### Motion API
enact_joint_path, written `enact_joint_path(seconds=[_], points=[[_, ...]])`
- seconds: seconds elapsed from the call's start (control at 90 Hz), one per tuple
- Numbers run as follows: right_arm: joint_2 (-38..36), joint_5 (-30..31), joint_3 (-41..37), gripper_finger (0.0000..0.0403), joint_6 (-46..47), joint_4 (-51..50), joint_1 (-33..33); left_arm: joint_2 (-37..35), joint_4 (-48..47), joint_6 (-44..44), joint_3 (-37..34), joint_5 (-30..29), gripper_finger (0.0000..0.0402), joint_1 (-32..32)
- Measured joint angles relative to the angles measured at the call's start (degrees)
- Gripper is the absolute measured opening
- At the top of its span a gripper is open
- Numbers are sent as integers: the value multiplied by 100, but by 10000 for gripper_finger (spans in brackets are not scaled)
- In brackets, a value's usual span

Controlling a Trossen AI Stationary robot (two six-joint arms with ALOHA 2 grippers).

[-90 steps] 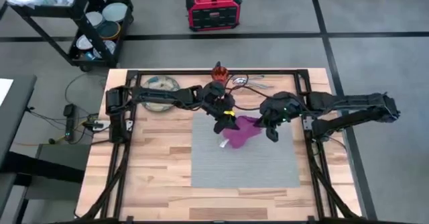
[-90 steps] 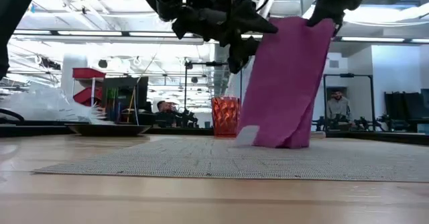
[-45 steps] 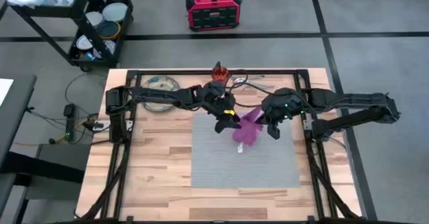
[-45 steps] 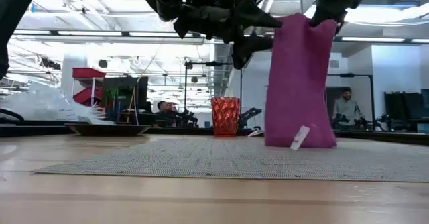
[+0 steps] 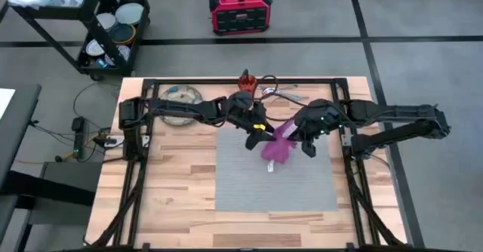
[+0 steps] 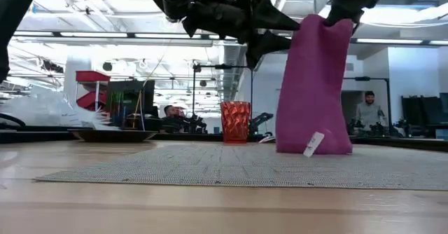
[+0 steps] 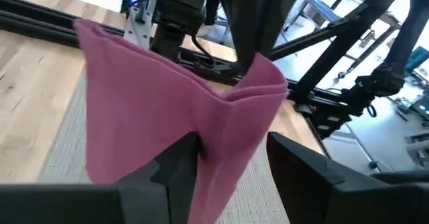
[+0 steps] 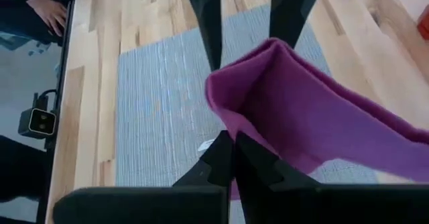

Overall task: Set table place
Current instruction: Fold the pink table napkin

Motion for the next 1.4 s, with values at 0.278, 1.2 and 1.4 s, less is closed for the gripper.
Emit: enact_joint_path(seconds=[0.278, 1.2, 1.4], points=[[0, -15, -2, 0, 47, -25, 1, 0, -431, 173, 0, -53, 184, 61], [2, -191, -4, 0, 54, 495, -104, 108, 474, -21, 74, 38, 221, -34], [53, -341, -4, 0, 59, 767, -116, 109, 366, 111, 81, -83, 222, -68]])
